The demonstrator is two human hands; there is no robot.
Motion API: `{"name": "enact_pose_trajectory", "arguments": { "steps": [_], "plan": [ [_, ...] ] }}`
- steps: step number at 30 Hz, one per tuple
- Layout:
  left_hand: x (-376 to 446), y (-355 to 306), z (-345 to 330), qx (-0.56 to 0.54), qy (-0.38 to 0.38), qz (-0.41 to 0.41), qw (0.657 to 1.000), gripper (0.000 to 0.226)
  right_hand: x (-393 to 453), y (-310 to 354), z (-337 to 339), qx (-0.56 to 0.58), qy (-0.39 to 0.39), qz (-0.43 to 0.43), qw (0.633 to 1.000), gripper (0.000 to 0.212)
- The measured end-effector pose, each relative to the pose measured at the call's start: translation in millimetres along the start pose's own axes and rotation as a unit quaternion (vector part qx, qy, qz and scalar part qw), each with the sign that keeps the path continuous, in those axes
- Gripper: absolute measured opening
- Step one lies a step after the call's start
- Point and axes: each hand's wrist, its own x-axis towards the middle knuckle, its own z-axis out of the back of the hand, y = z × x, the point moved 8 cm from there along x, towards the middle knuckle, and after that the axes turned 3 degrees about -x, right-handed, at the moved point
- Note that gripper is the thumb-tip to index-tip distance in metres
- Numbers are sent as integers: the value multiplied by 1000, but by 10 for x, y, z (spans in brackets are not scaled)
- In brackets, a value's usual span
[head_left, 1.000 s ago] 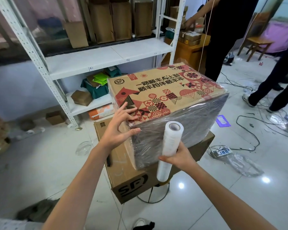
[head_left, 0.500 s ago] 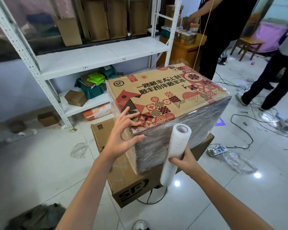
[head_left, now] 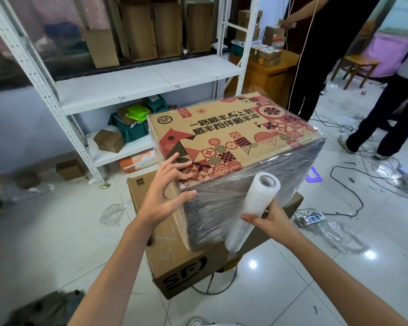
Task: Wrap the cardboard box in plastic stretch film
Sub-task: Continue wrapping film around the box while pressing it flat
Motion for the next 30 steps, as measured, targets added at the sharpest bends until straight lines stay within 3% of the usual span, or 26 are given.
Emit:
{"name": "enact_pose_trajectory", "arguments": {
  "steps": [6, 8, 10, 12, 16, 19, 25, 30],
  "plan": [
    [-6, -29, 5, -1, -5, 25, 1000, 37, 115, 61, 93, -38, -109, 4, 993, 97],
    [26, -132, 4, 105, -2, 19, 994, 34, 115, 53, 88, -47, -111, 6, 993, 98],
    [67, -310, -61, 301, -4, -45, 952, 37, 123, 55, 97, -38, -104, 8, 994, 96],
    [109, -477, -243, 379, 25, -107, 919, 45, 133, 67, 124, -34, -94, 10, 995, 96],
    [219, -572, -589, 405, 107, -122, 900, 38, 163, 113, 146, -32, -72, 20, 997, 94],
    [253, -574, -560, 383, 80, -109, 914, 20, 158, 80, 154, -30, -68, 19, 997, 86],
    [184, -638, -549, 388, 44, -163, 906, 27, 91, 22, 157, -8, -72, 45, 996, 69],
    [120, -639, -581, 424, 21, -206, 882, 32, 64, 58, 140, 3, -69, 65, 995, 80]
  ]
}}
